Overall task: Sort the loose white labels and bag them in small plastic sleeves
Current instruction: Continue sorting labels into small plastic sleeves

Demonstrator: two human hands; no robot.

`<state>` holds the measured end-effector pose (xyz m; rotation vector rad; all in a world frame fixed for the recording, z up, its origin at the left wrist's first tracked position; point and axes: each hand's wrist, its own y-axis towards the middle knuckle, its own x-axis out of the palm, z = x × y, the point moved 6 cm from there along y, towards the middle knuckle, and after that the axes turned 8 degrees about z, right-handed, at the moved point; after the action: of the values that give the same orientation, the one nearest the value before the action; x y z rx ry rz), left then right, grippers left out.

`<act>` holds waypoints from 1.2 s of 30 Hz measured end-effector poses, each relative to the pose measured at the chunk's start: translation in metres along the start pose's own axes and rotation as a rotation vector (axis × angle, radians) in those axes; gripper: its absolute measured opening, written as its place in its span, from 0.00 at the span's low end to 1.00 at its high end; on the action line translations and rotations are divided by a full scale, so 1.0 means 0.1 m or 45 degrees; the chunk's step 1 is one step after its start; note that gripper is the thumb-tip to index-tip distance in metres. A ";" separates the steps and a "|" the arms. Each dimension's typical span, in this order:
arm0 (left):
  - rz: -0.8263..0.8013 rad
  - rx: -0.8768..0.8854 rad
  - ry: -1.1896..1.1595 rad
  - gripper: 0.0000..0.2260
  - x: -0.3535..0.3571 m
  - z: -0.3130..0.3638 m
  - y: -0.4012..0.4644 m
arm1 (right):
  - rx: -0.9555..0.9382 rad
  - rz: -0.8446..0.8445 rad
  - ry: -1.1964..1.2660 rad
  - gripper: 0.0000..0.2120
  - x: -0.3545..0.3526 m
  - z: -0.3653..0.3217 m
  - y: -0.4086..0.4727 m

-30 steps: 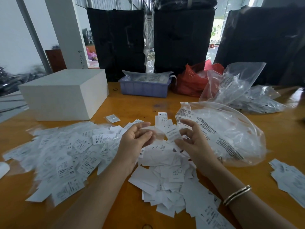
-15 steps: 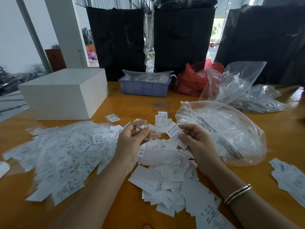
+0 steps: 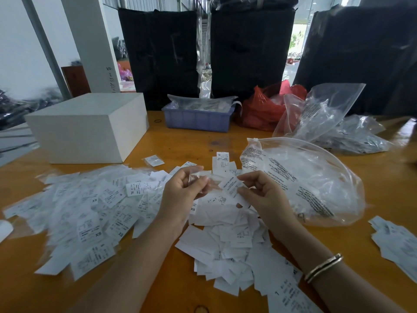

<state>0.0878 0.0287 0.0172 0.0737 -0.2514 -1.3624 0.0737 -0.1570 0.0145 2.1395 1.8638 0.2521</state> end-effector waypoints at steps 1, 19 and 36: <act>0.005 0.002 0.001 0.08 0.00 0.00 0.00 | -0.004 0.033 0.000 0.12 -0.02 0.00 0.01; -0.053 0.147 0.232 0.11 0.07 0.05 -0.04 | 0.150 -0.045 0.160 0.10 0.00 0.05 0.00; -0.211 0.045 0.296 0.13 0.14 -0.05 -0.08 | 0.013 -0.090 -0.011 0.18 0.05 -0.04 -0.02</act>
<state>0.0837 0.0127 0.0131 0.2859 -0.0753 -1.4998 0.0717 -0.1511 0.0178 2.0731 1.9355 0.2186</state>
